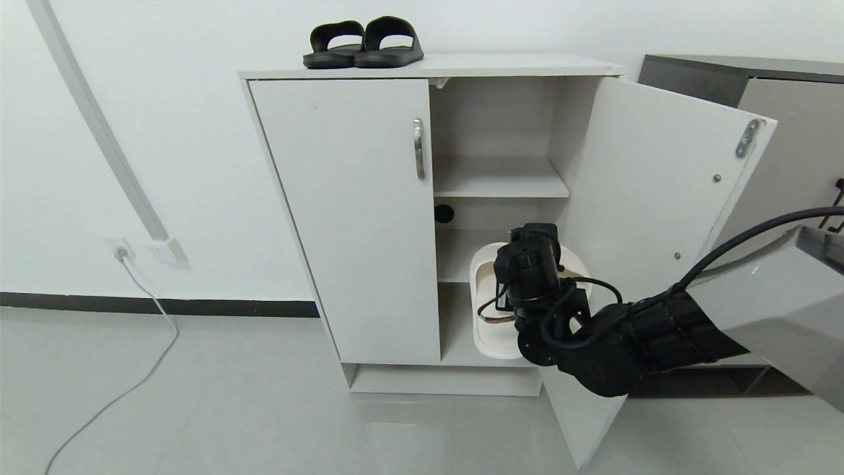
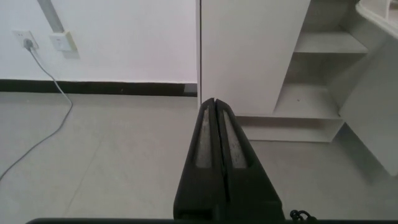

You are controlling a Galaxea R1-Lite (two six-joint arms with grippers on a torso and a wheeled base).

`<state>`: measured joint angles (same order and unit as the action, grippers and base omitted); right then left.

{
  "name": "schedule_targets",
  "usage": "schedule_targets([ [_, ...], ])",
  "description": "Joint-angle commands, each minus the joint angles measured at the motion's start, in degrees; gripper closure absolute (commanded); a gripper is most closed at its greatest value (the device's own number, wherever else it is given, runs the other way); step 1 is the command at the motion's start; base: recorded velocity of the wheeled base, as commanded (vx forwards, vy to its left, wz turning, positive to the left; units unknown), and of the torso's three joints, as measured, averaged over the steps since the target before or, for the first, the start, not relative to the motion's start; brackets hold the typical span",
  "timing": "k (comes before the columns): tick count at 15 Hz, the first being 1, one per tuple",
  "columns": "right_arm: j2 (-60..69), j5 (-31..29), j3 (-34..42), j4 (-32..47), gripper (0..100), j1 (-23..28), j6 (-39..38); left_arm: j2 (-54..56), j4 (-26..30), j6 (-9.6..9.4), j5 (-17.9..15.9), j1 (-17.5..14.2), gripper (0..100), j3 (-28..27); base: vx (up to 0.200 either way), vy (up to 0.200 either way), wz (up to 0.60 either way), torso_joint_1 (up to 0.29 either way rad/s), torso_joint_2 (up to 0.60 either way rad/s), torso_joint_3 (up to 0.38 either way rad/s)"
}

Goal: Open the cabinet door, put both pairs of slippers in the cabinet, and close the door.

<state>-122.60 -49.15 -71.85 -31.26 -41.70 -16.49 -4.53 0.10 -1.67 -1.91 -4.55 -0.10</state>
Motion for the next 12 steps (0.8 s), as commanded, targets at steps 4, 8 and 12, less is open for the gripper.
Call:
schedule_targets([
  [4,-1.24,0.37,-0.48,0.06,100,2.59,0.06,-0.3,-0.01,0.0,0.07,-0.02,100,0.01,0.0,0.0,0.0,0.0,0.0,0.0],
  [8,-1.06,0.37,-0.04,-0.3,100,2.42,-0.03,-0.3,-0.01,0.09,0.07,-0.02,100,0.01,0.0,0.0,0.0,0.0,0.0,0.0],
  [12,-0.45,6.61,5.14,-7.5,100,-2.33,0.23,-0.3,-0.01,0.18,0.07,-0.02,100,0.01,0.0,0.0,0.0,0.0,0.0,0.0],
])
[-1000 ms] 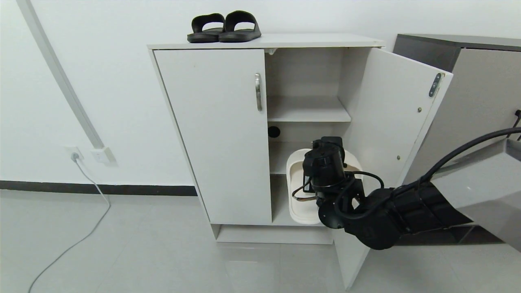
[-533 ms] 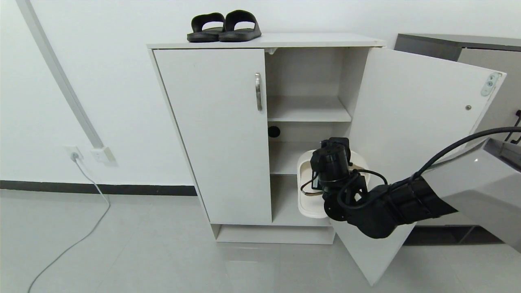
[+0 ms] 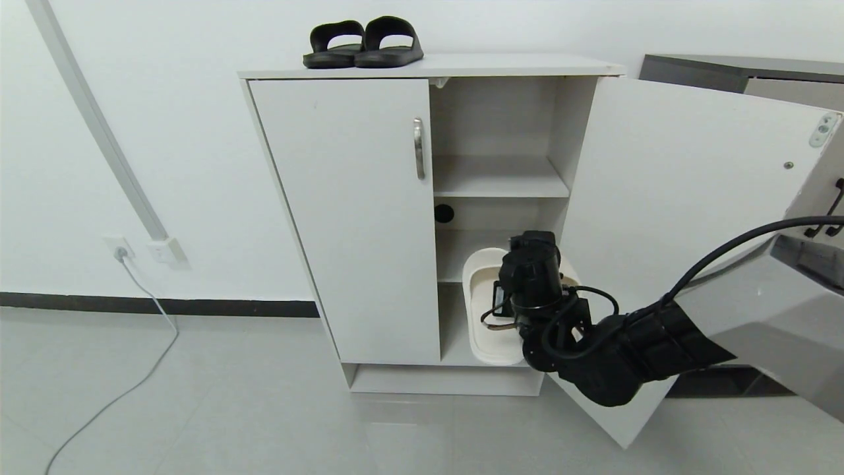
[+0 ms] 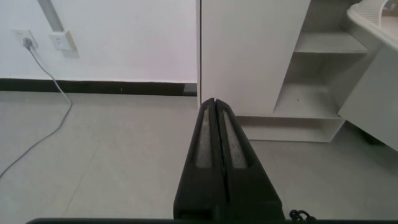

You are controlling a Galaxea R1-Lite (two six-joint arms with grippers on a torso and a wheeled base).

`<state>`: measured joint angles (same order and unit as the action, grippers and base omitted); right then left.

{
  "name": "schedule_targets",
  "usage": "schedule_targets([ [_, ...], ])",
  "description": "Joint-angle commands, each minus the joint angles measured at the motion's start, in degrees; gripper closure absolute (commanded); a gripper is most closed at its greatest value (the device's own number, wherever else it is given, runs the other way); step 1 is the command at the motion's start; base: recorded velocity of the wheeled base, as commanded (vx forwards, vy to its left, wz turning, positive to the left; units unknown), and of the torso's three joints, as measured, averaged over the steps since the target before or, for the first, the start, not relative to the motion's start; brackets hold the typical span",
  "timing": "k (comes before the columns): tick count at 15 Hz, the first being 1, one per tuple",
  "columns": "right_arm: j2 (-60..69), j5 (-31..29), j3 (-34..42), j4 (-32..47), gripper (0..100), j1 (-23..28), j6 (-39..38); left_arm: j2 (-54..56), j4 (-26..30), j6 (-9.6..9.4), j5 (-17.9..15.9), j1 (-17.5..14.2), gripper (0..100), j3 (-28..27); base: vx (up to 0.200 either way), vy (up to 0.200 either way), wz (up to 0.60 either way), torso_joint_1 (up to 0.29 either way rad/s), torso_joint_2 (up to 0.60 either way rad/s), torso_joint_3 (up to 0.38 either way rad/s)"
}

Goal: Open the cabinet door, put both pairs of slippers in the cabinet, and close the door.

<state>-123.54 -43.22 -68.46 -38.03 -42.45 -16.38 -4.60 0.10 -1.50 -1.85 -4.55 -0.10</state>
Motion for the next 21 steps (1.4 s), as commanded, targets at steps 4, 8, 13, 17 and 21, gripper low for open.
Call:
schedule_targets([
  [4,-0.74,1.29,2.19,-1.43,100,-2.11,0.21,-0.24,-0.01,0.01,0.01,-0.02,100,0.01,0.0,0.0,0.0,0.0,0.0,0.0],
  [8,-1.53,1.38,2.81,-1.43,100,-2.38,0.04,-0.33,-0.01,-0.08,0.01,-0.02,100,0.01,0.0,0.0,0.0,0.0,0.0,0.0],
  [13,-2.58,1.56,2.81,-2.04,100,-2.29,0.21,-0.24,-0.01,-0.08,-0.08,-0.02,100,0.01,0.0,0.0,0.0,0.0,0.0,0.0],
  [17,-2.94,1.56,2.63,-2.66,100,-2.29,0.39,-0.15,-0.01,-0.17,-0.08,0.42,100,0.01,0.0,0.0,0.0,0.001,0.0,-0.03],
  [21,-2.94,1.56,2.63,-2.66,100,-2.29,0.39,0.2,-0.01,-0.17,-0.08,1.38,100,0.01,0.0,0.0,0.0,0.004,0.0,-0.184],
])
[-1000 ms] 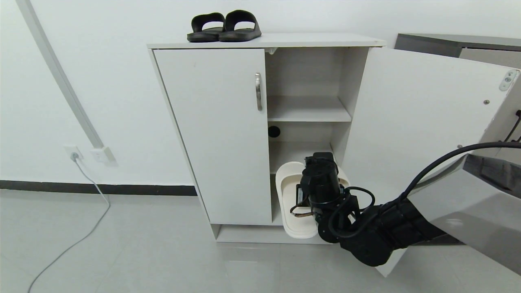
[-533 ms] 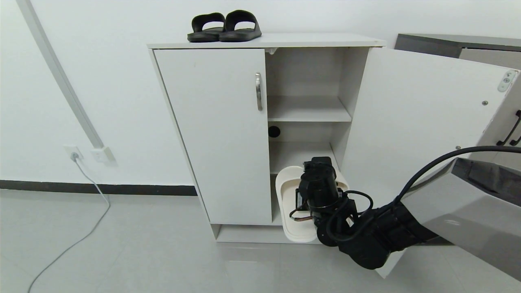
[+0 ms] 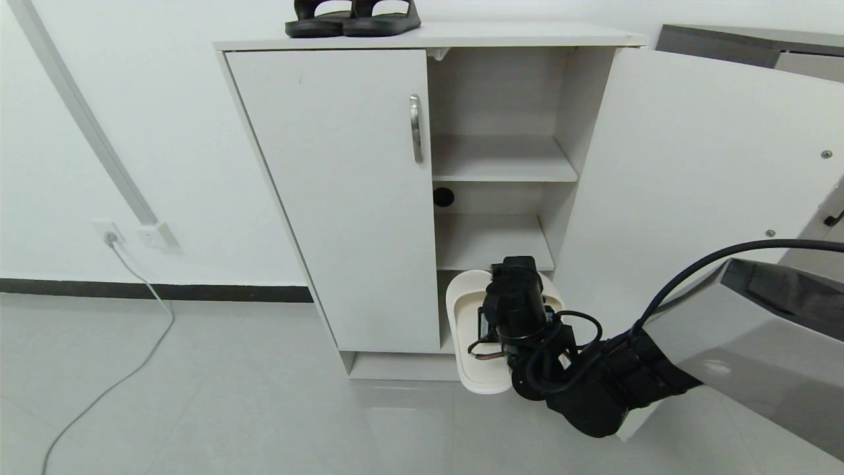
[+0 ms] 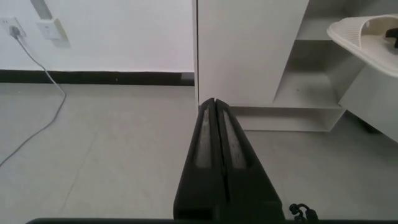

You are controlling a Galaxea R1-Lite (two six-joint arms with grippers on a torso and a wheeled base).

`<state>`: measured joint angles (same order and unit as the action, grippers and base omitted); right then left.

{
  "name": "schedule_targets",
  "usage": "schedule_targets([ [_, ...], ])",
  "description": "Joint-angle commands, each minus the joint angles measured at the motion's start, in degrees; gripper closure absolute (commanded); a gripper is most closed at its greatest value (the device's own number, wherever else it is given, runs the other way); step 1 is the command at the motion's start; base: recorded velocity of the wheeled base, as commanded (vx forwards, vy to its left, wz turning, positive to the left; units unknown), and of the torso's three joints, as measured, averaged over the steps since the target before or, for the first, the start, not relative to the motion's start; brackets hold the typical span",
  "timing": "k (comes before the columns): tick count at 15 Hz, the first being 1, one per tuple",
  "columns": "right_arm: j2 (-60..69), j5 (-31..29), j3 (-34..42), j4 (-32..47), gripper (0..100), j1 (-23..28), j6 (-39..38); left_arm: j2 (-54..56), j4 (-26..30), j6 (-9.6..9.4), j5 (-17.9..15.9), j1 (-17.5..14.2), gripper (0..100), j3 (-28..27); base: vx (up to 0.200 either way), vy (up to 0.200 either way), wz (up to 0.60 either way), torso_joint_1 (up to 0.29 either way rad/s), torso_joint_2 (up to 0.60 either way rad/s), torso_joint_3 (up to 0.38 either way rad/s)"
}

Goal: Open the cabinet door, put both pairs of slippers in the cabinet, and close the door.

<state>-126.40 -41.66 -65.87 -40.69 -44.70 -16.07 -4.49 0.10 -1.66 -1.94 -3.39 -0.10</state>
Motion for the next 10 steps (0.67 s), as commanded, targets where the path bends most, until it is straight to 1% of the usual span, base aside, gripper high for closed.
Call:
schedule_targets([
  [1,-0.07,0.0,0.04,0.0,100,-0.03,-0.02,0.44,-0.01,-0.01,0.0,0.49,100,0.01,0.0,0.0,0.0,0.002,0.0,-0.188],
  [2,-0.07,0.0,0.12,0.0,100,-0.03,-0.02,0.53,-0.01,-0.01,0.0,0.75,100,0.01,0.0,0.0,0.0,0.007,0.01,-0.207],
  [3,-0.16,-0.09,0.21,-0.09,100,-0.03,-0.02,1.23,-0.01,0.08,0.09,1.63,100,0.01,0.0,0.0,0.0,0.002,0.0,-0.188],
  [4,-0.25,-0.09,0.3,-0.88,100,-0.03,0.25,4.13,-0.01,0.08,0.0,3.04,100,0.01,0.0,0.0,0.0,0.002,0.0,-0.198],
  [5,-0.25,-0.18,0.48,-1.5,100,-0.03,0.51,4.49,-0.1,0.08,0.18,3.3,100,0.01,0.0,0.0,0.0,0.002,0.0,-0.207],
  [6,-0.51,0.0,1.88,-5.19,100,-0.03,2.18,4.49,-0.1,0.78,1.5,3.3,100,0.01,0.0,0.0,0.0,0.002,0.0,-0.193],
  [7,-0.95,0.26,2.76,-8.7,100,-0.03,3.76,4.49,-0.1,-0.01,4.31,3.3,100,0.01,0.0,0.0,0.0,-0.002,0.01,-0.203],
  [9,-1.21,0.7,4.52,-15.03,100,-0.03,7.19,4.49,-0.1,0.43,4.31,3.3,100,0.1,0.0,0.0,0.0,0.005,0.0,-0.202],
  [10,-1.21,0.7,4.87,-16.26,100,0.05,8.07,4.49,-0.1,0.6,4.31,3.3,100,0.1,0.0,0.0,0.0,0.007,0.0,-0.193],
])
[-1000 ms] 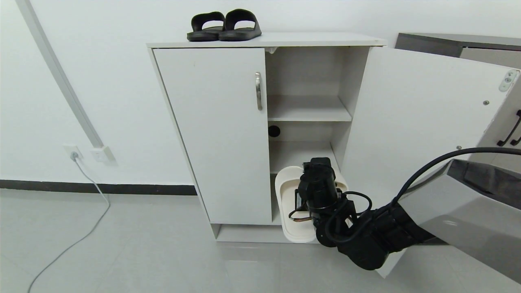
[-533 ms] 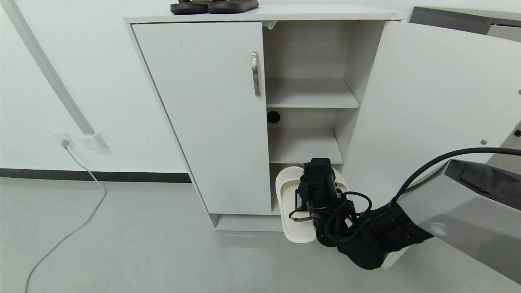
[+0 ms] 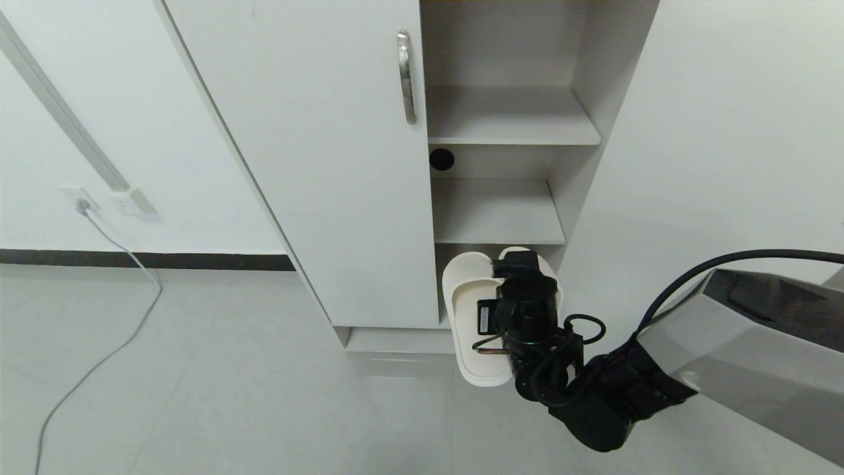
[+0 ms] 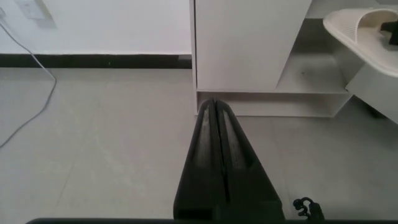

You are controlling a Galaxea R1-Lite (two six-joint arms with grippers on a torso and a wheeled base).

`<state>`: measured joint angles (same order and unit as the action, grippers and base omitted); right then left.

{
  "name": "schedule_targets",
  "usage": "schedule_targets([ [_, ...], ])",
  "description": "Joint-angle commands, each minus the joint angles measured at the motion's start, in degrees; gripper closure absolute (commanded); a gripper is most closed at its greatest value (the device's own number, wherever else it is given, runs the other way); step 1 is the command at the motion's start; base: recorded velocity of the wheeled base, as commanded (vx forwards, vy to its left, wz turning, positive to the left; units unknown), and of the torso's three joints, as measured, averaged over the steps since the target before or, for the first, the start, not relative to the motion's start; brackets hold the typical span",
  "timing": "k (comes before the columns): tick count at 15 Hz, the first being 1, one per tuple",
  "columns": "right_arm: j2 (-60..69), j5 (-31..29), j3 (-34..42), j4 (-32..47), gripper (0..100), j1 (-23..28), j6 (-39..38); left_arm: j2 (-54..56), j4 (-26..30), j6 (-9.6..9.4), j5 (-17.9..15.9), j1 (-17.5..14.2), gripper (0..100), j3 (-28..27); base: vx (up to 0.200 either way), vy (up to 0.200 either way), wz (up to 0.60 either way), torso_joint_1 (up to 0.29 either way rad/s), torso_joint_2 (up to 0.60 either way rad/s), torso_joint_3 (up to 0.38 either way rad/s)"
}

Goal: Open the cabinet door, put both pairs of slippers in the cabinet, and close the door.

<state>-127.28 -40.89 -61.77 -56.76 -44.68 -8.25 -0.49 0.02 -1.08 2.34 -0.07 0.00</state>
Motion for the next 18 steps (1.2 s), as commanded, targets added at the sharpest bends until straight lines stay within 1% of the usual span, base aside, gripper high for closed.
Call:
schedule_targets([
  [1,-0.34,0.02,0.77,-0.37,100,0.03,0.25,0.49,-0.02,0.03,0.03,-0.01,100,0.0,0.0,0.0,0.0,0.007,0.0,-0.159],
  [4,0.63,-0.07,0.69,-3.89,100,0.12,0.69,0.49,-0.02,0.03,0.03,-0.01,100,0.0,0.0,0.0,0.0,0.002,0.0,-0.032],
  [6,2.39,-0.07,1.21,-6.87,100,0.12,2.63,0.49,-0.02,0.12,0.03,-0.01,100,0.0,0.0,0.0,0.0,0.0,0.0,0.0],
  [8,3.09,-0.07,2.0,-8.54,100,0.12,4.56,0.49,-0.02,0.21,0.03,-0.01,100,0.0,0.0,0.0,0.0,0.0,0.0,0.0],
  [10,2.74,-0.07,2.0,-8.54,100,0.21,4.56,0.49,-0.02,0.21,-0.06,-0.01,100,0.0,0.0,0.0,0.0,0.0,0.0,0.0],
  [12,2.04,-0.07,2.0,-8.46,100,0.65,4.56,0.49,-0.02,0.21,-0.67,-0.01,100,0.0,0.2,0.0,0.0,0.007,0.0,0.005],
  [18,1.69,-0.07,1.92,-8.46,100,0.73,4.56,0.49,-0.02,0.21,-0.67,-0.01,100,0.0,0.2,0.0,0.0,0.0,0.0,-0.003],
])
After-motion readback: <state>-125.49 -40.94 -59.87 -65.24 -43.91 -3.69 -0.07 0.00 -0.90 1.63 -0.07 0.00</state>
